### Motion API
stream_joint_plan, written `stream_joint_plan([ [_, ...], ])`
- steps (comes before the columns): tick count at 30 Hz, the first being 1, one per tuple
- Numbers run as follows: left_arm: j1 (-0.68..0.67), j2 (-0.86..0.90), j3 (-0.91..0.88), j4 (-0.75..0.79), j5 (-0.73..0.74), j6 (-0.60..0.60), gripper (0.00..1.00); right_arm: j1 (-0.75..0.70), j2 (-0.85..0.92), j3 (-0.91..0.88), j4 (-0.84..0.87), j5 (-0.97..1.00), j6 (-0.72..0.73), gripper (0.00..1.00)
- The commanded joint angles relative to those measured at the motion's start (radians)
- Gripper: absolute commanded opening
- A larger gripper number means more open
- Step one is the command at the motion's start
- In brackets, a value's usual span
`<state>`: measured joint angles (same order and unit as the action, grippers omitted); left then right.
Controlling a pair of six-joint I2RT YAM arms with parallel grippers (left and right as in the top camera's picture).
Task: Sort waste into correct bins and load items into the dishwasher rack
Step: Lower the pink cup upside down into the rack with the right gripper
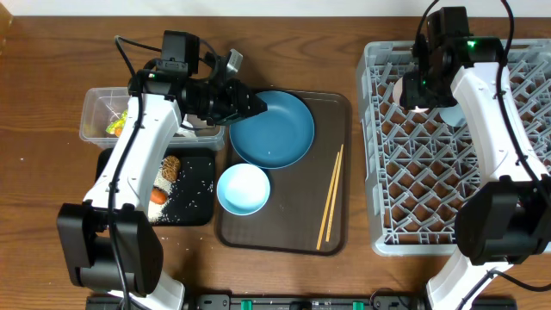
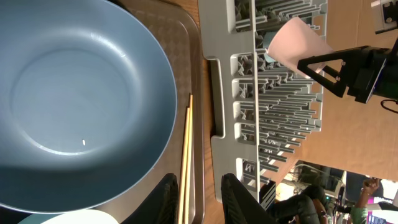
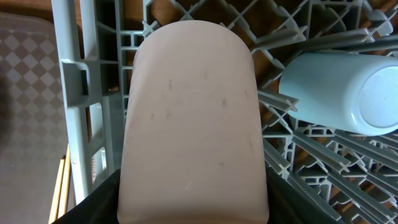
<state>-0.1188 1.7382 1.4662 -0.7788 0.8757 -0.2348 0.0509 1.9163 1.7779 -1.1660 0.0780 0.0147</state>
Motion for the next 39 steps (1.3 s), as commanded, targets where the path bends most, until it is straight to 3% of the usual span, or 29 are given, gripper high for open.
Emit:
stream_joint_plan([
  [1,0.002,-0.005,0.005,-0.003,-0.008,0.017,0.25,0.001,-0.002,0.028,-0.005,0.0,0.0,0.15],
  [17,0.002,-0.005,0.006,-0.022,-0.032,0.017,0.25,-0.009,0.0,0.085,-0.102,0.001,0.0,0.15],
  [39,0.002,-0.005,0.006,-0.028,-0.032,0.017,0.25,-0.048,0.0,-0.046,-0.004,0.0,0.008,0.16],
])
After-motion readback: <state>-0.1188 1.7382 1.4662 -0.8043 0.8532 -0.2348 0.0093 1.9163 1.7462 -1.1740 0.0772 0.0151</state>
